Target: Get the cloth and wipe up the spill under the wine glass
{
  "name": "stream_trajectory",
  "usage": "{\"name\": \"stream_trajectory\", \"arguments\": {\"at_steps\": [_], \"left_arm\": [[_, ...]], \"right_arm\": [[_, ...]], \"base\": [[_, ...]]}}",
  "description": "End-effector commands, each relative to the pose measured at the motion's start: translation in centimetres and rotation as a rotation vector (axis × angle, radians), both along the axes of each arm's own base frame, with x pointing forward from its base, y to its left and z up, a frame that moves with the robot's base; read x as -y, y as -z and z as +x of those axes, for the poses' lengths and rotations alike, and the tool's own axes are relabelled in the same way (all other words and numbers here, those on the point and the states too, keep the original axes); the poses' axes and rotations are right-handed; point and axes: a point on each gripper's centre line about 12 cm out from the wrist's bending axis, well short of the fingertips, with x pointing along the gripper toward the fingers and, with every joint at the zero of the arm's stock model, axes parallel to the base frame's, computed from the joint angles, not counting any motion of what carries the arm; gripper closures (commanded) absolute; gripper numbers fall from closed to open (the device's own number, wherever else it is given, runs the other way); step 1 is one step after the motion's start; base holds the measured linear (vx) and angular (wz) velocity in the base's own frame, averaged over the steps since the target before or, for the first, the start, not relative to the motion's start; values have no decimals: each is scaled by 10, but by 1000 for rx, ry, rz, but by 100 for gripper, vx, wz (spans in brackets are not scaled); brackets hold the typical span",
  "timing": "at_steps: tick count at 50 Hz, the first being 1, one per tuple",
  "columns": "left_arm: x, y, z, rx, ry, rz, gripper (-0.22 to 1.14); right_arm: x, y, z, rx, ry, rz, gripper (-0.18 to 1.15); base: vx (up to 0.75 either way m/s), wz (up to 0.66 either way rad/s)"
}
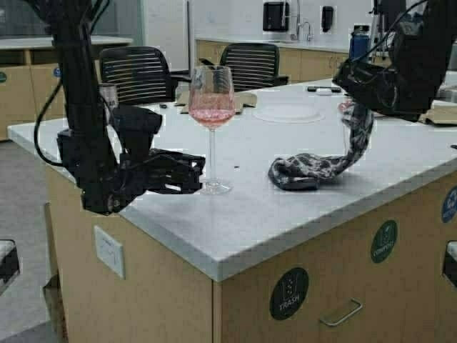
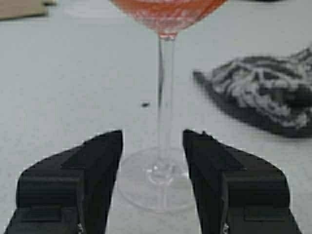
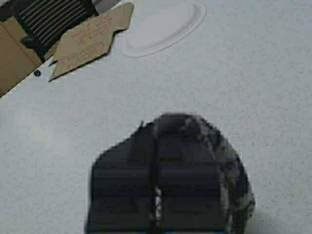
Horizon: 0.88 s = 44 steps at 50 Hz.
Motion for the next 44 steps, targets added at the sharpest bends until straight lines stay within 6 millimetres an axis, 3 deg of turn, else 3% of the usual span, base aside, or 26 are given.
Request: {"name": "stream_trajectory", "arguments": {"at_steps": [1,9,18,27,44], "left_arm": [[-6,-36,-17,36,0,-20,11],[-18,-66,-43,23,-3,-16,11],[-27,-113,-64,81,-7,-41,11],[-30,-161,-69,138,-15,-56,11],[-32,-254,-66,219,-45,-73,11]], "right_arm": [[-9,-35,-3,87,-32,-5,90],[-15,-59,-10,136,-86,-46,90],[-27,-98,-15,182,-139,-71,90],[-40,-142,-23,196,-209,-160,90],[-42,-221,-41,188,-255,-368,90]], "base": [[0,0],[0,0],[0,0],[0,0],[0,0]]}}
